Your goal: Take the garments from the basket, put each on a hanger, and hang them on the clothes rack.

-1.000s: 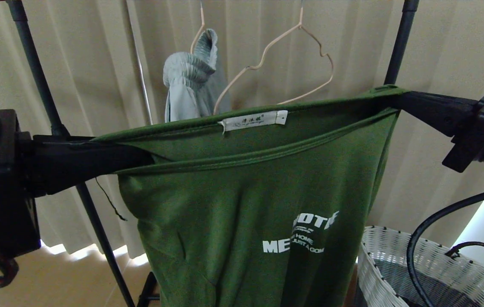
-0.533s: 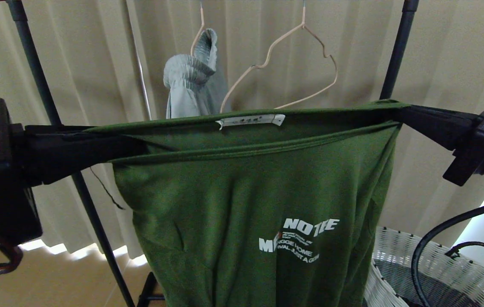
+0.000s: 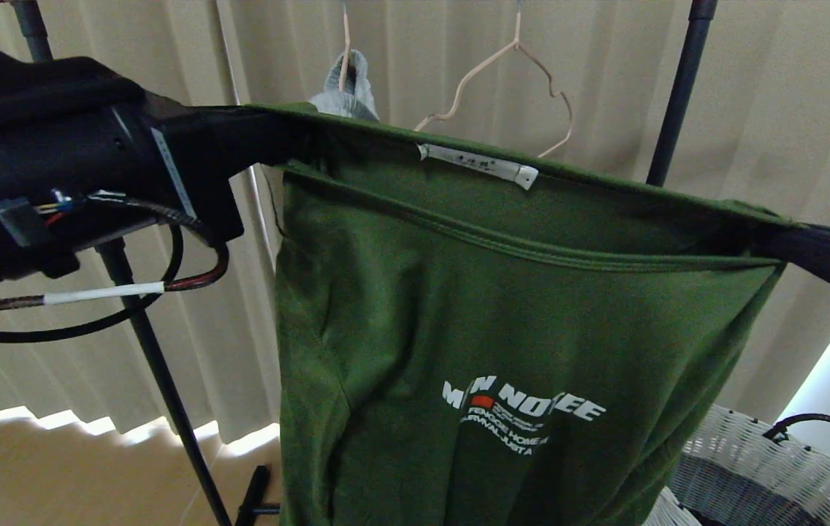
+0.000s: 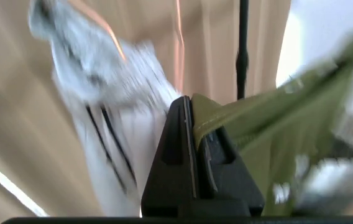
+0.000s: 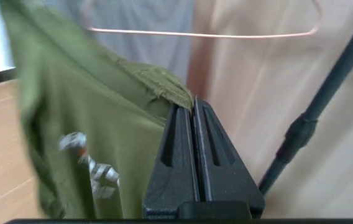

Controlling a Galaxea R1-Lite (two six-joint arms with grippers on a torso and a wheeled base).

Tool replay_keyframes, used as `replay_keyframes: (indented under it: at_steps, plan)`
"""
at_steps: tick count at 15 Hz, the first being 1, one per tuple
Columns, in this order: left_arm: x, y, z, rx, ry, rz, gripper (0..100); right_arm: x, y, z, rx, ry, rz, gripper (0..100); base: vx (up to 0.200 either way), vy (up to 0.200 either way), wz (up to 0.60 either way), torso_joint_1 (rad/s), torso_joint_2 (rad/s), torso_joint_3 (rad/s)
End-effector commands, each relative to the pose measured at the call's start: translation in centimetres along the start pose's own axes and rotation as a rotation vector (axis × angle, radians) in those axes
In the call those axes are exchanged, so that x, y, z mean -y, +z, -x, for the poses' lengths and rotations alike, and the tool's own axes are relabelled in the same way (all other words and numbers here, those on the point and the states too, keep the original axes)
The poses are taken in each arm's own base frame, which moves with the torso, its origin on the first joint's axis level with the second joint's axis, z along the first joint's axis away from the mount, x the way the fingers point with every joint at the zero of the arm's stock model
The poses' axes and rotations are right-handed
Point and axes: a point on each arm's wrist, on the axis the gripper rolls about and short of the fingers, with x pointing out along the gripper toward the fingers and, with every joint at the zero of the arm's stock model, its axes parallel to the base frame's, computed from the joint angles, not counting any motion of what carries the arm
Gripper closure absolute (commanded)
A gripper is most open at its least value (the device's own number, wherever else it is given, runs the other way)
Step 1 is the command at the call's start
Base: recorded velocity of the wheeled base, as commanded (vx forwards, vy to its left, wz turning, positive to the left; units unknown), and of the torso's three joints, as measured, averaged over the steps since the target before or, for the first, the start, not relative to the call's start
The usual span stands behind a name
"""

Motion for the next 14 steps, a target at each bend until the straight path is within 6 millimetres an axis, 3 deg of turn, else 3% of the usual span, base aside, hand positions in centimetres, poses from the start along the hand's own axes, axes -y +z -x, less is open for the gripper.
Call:
replay_keyframes:
  at_steps: [1, 5, 11, 12, 14]
  plan:
    - [0.1, -1.4, -1.6, -0.052, -0.005, 0.004, 100, -0.4, 0.0, 1.0, 0.023, 0.034, 0.006, 100, 0.000, 0.000, 0.00, 0.000, 0.00, 0.000]
    - [0.1, -1.7, -1.3, -0.061, -0.006, 0.006, 100, -0.3, 0.4, 0.5, 0.031, 0.035, 0.012, 100, 0.000, 0.000, 0.00, 0.000, 0.00, 0.000]
    - [0.3, -1.0, 2.8, -0.108, -0.024, 0.005, 100, 1.1, 2.2, -5.3, 0.067, -0.051, 0.009, 100, 0.000, 0.000, 0.00, 0.000, 0.00, 0.000]
    - [0.4, -0.9, 3.7, -0.144, -0.032, 0.004, 100, 1.7, 2.3, -7.3, 0.093, -0.073, 0.010, 100, 0.000, 0.000, 0.00, 0.000, 0.00, 0.000]
    - [0.5, -0.9, 4.2, -0.162, -0.047, 0.004, 100, 1.9, 2.5, -9.5, 0.141, -0.073, 0.010, 100, 0.000, 0.000, 0.00, 0.000, 0.00, 0.000]
